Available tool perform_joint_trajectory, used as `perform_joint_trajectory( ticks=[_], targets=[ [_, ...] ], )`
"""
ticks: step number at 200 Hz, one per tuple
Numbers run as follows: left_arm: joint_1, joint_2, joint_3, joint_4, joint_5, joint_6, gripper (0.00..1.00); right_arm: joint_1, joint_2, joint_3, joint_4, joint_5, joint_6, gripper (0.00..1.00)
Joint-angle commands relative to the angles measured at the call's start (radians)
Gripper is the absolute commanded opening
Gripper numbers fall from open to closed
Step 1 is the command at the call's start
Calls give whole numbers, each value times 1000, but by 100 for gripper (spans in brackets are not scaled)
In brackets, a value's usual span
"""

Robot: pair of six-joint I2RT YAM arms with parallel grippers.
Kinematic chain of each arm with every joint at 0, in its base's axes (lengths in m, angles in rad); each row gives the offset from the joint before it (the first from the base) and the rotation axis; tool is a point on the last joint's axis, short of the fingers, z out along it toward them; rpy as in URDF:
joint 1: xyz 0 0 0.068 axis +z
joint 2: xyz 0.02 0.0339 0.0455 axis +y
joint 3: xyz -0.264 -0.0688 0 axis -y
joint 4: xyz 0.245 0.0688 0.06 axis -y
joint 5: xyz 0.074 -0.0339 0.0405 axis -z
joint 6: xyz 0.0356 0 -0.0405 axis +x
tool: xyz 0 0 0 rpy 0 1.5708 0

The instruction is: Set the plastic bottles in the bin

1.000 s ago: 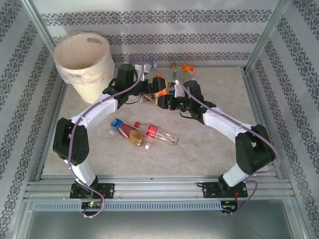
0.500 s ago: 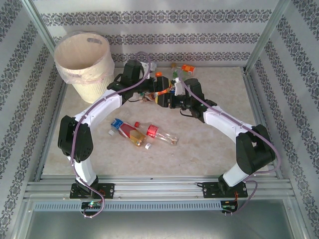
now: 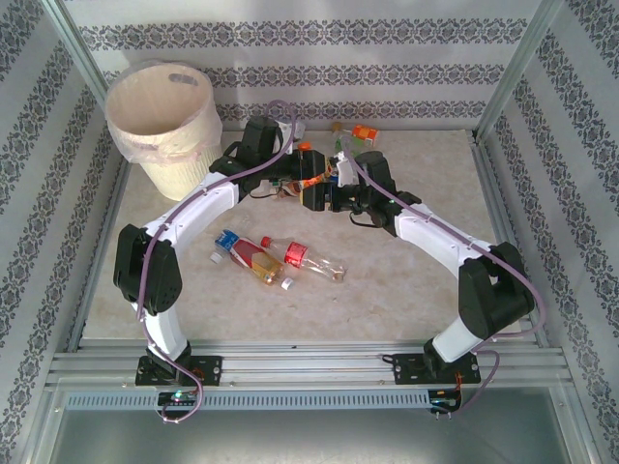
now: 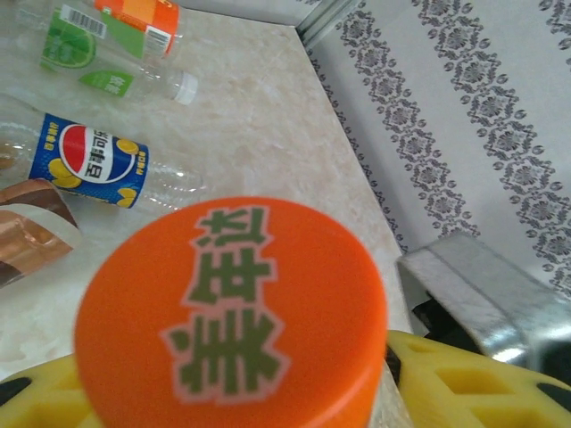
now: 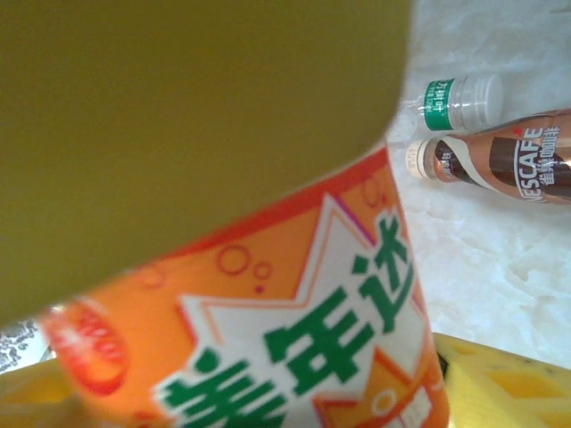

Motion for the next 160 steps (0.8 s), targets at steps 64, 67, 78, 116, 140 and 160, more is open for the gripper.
perform_joint_trajectory(
  ticks=[64, 67, 78, 116, 140, 160],
  targets=[
    [32, -36, -19, 12, -56, -46, 42, -28, -133, -2, -89, 3, -157, 98],
    [36, -39, -20, 10, -56, -46, 42, -29, -139, -5, -92, 5, -163, 98],
    [44, -47, -17, 3, -56, -46, 42, -39, -167, -13, -104, 12, -185, 98],
    [73, -86, -14, -18, -87, -34, 41, -59, -264, -24, -123, 69, -231, 98],
    [104, -121, 2, -60, -149, -1, 41, -63, -329, -50, -84, 158, -230, 98],
    [137, -153, 21, -114, -215, 29, 41, -68, -368, -65, -65, 195, -227, 98]
  ],
)
